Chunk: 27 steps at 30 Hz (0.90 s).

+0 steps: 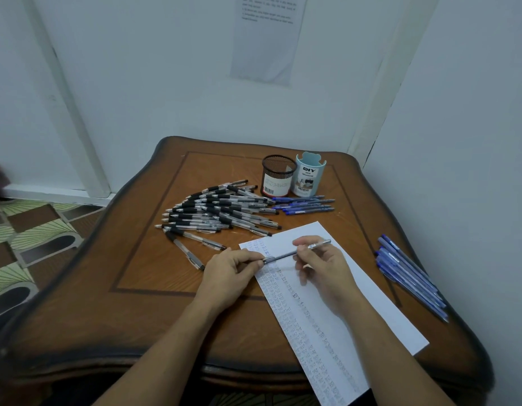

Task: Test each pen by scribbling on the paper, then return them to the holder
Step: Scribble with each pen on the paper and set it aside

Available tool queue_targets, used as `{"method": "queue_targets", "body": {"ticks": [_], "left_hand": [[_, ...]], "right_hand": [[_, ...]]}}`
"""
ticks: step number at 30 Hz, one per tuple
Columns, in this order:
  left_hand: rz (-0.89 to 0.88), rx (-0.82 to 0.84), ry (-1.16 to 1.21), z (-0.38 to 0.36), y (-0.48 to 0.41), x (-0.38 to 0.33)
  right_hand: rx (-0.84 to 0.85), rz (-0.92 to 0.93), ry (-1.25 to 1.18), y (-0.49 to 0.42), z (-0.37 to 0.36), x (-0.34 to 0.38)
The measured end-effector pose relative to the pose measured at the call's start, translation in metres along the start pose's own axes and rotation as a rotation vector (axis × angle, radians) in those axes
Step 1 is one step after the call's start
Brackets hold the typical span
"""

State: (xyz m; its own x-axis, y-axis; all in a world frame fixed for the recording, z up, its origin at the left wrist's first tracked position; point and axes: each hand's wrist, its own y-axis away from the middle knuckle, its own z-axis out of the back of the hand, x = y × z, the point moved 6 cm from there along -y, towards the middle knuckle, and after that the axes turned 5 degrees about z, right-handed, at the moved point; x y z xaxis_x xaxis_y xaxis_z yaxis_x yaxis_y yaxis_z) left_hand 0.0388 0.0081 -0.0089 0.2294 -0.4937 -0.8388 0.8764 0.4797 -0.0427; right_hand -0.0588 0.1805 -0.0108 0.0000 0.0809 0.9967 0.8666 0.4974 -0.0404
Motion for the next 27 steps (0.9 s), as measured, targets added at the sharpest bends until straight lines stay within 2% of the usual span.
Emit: {"method": "queue_targets", "body": {"ticks": [3, 6, 8, 10, 11, 12, 13, 16, 19, 23, 27], "left_hand": [[-0.023, 0.037, -0.036, -0.003, -0.001, 0.004], [-0.053, 0.033, -0.05, -0.003, -0.002, 0.004], [-0.068, 0.039, -0.08, -0.004, 0.0, 0.001], [-0.111, 0.044, -0.127, -0.005, 0.001, -0.003], [-0.13, 0.043, -0.135, -0.005, 0.002, -0.003], [-0.137, 0.051, -0.133, -0.005, 0.003, -0.003], [-0.134, 0.072, -0.132, -0.005, 0.003, -0.002], [-0.155, 0.172, -0.226, -0.012, 0.002, 0.003], [-0.16, 0.222, -0.332, -0.018, 0.0, 0.008], [-0.142, 0.209, -0.395, -0.02, -0.003, 0.01], [-0.125, 0.207, -0.399, -0.02, -0.002, 0.01]], "right_hand": [[-0.033, 0.037, 0.099, 0.001, 0.015, 0.014], [0.039, 0.046, 0.323, 0.0, 0.025, 0.023], [0.171, 0.051, 0.673, -0.001, 0.025, 0.023], [0.345, 0.131, 1.15, -0.002, 0.024, 0.022], [0.379, 0.174, 1.305, -0.003, 0.027, 0.023], [0.339, 0.208, 1.347, -0.003, 0.034, 0.028], [0.231, 0.228, 1.279, -0.004, 0.048, 0.034], [-0.205, 0.264, 0.888, 0.008, 0.102, 0.058], [-0.439, 0.152, 0.957, 0.018, 0.15, 0.063], [-0.453, -0.034, 1.111, 0.025, 0.184, 0.048], [-0.408, -0.101, 1.133, 0.029, 0.185, 0.041]]}}
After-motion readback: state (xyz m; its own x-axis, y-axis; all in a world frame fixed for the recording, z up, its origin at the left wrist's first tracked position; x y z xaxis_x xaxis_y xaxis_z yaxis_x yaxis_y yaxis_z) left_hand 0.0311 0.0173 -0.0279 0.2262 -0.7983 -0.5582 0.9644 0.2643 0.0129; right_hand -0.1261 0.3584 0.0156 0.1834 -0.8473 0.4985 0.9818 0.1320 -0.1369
